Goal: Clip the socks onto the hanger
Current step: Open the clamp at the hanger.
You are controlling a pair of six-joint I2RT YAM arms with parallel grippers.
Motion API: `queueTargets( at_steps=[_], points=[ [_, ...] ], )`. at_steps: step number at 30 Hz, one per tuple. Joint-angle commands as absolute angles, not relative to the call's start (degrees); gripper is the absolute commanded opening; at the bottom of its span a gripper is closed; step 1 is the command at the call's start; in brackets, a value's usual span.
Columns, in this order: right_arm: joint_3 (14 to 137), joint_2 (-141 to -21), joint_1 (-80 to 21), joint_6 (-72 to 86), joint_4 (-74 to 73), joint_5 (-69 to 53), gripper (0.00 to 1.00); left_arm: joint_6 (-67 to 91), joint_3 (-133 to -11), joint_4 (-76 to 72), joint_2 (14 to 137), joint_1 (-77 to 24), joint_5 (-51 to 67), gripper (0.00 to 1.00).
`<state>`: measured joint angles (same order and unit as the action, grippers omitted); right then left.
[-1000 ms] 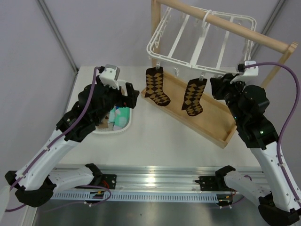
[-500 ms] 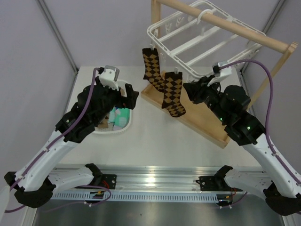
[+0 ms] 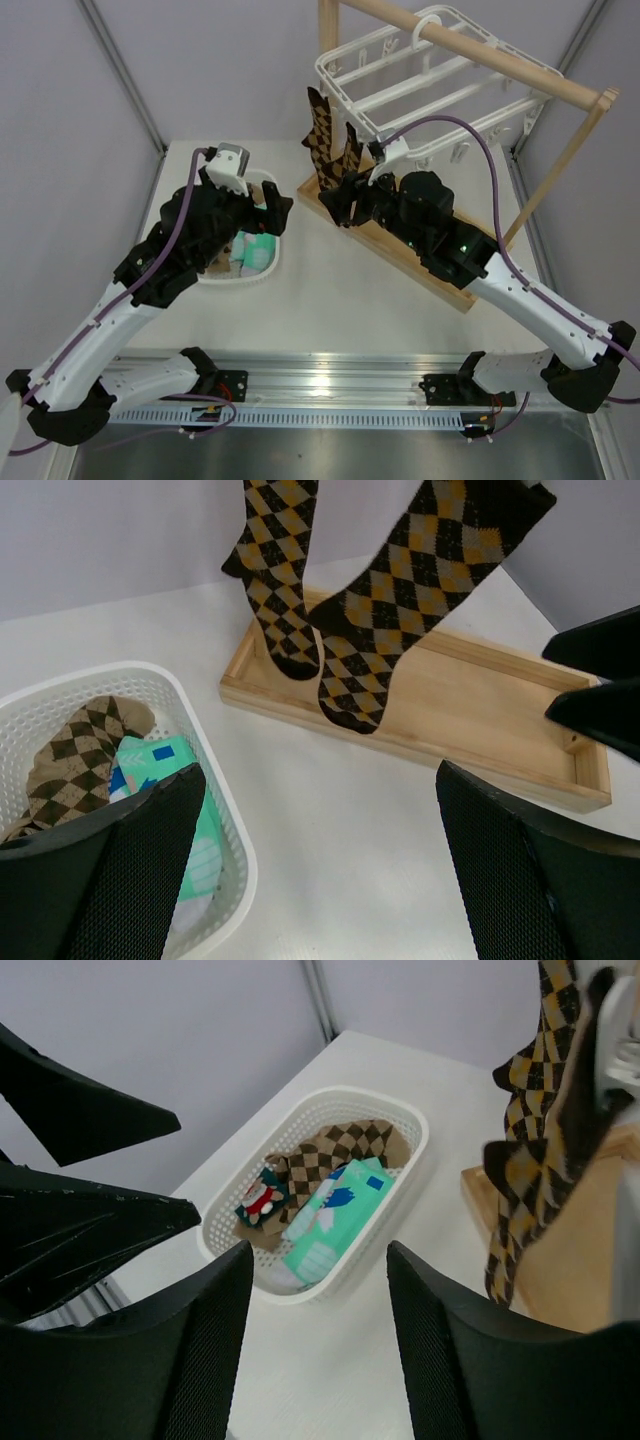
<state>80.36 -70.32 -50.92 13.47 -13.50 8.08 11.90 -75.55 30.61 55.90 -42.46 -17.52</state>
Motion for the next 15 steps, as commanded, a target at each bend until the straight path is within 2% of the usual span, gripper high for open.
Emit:
queueTargets(
  at_steps=[1,6,10,15],
  points=[
    [83.2,-70.1,-52.0,13.1,-12.3,9.0,0.6,13.6,-74.7,30.2,54.3,-42.1,-15.7,0.99],
    [83.4,-66.5,-52.0,12.7,-16.6,10.8,0.7,16.2,-74.8,29.0,54.4,-42.2,-12.1,1.0],
    [84.6,-62.2,-52.0,12.0,-20.6,12.9,0.82,19.6,-75.0,26.7,55.7,-42.4,-6.2,1.0],
    [86.7,-56.1,-52.0,10.4,-26.7,18.8,0.86,20.4,-78.7,25.5,59.3,-45.5,-6.4,1.0]
  ],
)
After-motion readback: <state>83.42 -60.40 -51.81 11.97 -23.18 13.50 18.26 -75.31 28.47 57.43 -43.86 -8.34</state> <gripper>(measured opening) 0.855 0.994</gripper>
